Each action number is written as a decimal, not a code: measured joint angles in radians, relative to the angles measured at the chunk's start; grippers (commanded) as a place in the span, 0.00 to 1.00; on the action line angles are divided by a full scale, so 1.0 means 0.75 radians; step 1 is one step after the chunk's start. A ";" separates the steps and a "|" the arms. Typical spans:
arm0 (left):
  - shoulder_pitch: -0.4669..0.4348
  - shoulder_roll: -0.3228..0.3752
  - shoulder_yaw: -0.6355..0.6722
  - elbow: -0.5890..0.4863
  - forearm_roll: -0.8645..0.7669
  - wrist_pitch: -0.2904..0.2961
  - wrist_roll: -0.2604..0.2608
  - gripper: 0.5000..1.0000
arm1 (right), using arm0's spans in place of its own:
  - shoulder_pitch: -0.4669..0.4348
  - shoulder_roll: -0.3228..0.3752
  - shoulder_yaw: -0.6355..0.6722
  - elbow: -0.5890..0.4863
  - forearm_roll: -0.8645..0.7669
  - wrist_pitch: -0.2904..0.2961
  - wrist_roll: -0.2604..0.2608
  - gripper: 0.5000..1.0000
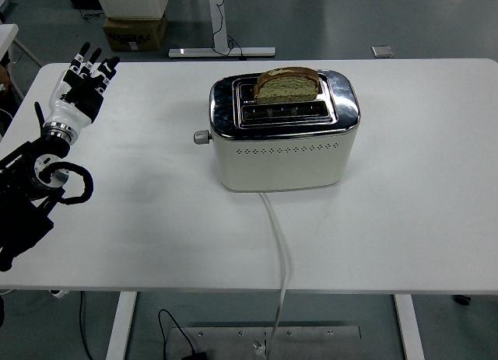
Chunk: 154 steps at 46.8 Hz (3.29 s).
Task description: Press down toaster
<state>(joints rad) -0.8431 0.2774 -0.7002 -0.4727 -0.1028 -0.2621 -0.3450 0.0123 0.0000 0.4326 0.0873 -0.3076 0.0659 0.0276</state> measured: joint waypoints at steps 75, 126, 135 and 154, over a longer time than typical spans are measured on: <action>0.006 0.185 0.121 -0.020 0.603 -0.071 0.006 1.00 | 0.000 0.000 0.000 0.000 0.001 0.000 0.000 1.00; 0.052 0.608 0.142 -0.617 1.339 -0.081 -0.010 1.00 | 0.000 0.000 0.000 0.000 0.000 0.000 0.000 1.00; 0.055 0.679 0.178 -0.736 1.476 -0.082 -0.009 1.00 | 0.000 0.000 0.000 0.000 0.000 0.000 0.000 1.00; 0.056 0.733 0.231 -0.928 1.717 -0.084 -0.059 1.00 | 0.000 0.000 0.000 0.000 0.001 0.000 0.000 1.00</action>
<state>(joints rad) -0.8008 0.8270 -0.5271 -1.1689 1.1846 -0.3254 -0.3895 0.0124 0.0000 0.4325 0.0875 -0.3072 0.0660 0.0277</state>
